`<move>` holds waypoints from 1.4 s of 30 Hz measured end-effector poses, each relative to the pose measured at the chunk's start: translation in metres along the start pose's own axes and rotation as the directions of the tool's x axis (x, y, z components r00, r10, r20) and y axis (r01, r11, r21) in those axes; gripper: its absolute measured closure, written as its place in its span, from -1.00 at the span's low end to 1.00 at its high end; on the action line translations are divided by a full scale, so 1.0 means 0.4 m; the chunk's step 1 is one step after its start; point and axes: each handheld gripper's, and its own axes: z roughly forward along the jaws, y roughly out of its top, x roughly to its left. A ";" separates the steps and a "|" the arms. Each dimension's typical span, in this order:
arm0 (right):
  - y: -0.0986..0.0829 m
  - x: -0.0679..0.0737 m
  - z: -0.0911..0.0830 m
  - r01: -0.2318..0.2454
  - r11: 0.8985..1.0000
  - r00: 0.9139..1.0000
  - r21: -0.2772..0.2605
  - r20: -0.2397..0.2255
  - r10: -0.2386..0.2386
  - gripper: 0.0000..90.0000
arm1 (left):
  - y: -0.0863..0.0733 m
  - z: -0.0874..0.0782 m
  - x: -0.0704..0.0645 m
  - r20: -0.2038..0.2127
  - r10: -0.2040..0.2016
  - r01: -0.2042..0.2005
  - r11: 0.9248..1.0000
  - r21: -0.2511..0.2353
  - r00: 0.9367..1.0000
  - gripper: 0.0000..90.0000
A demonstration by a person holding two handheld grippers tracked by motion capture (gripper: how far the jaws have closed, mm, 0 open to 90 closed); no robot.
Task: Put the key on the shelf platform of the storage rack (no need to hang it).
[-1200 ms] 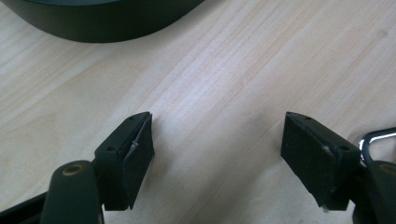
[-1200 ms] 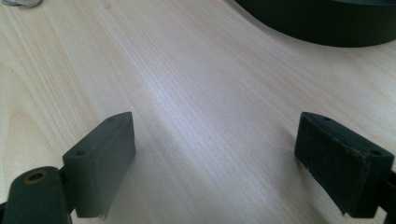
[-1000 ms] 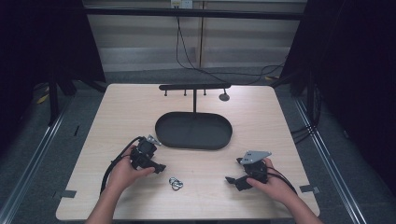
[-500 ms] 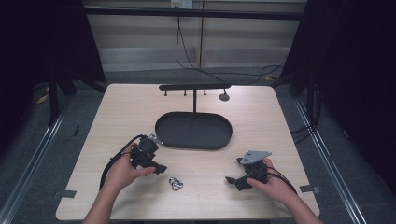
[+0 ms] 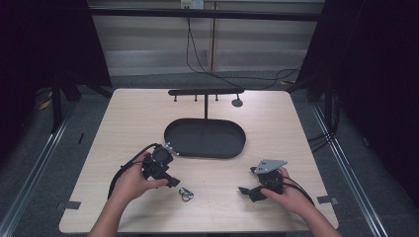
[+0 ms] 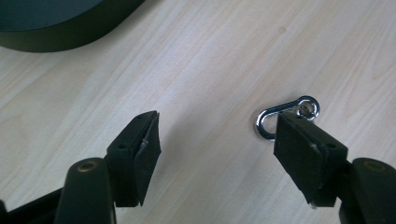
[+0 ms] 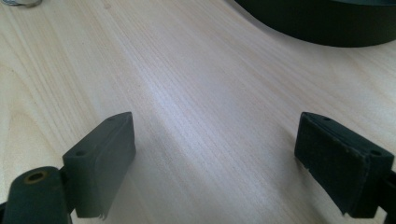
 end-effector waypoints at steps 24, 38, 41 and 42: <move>0.000 0.000 0.000 0.000 1.000 1.000 0.000 0.000 0.000 -0.73 | 0.030 0.060 -0.086 0.059 0.098 -0.103 0.990 0.101 0.993 -0.27; 0.000 0.000 0.000 0.000 1.000 1.000 0.000 0.000 0.000 -0.73 | 0.041 0.087 -0.101 0.047 0.135 -0.139 0.984 0.113 0.990 -0.27; 0.000 0.000 0.000 0.000 1.000 1.000 0.000 0.000 0.000 -0.73 | 0.042 0.090 -0.100 0.050 0.143 -0.147 0.983 0.113 0.989 -0.27; 0.000 0.000 0.000 0.000 1.000 1.000 0.000 0.000 0.000 -0.73 | 0.042 0.094 -0.101 0.051 0.143 -0.149 0.982 0.116 0.988 -0.27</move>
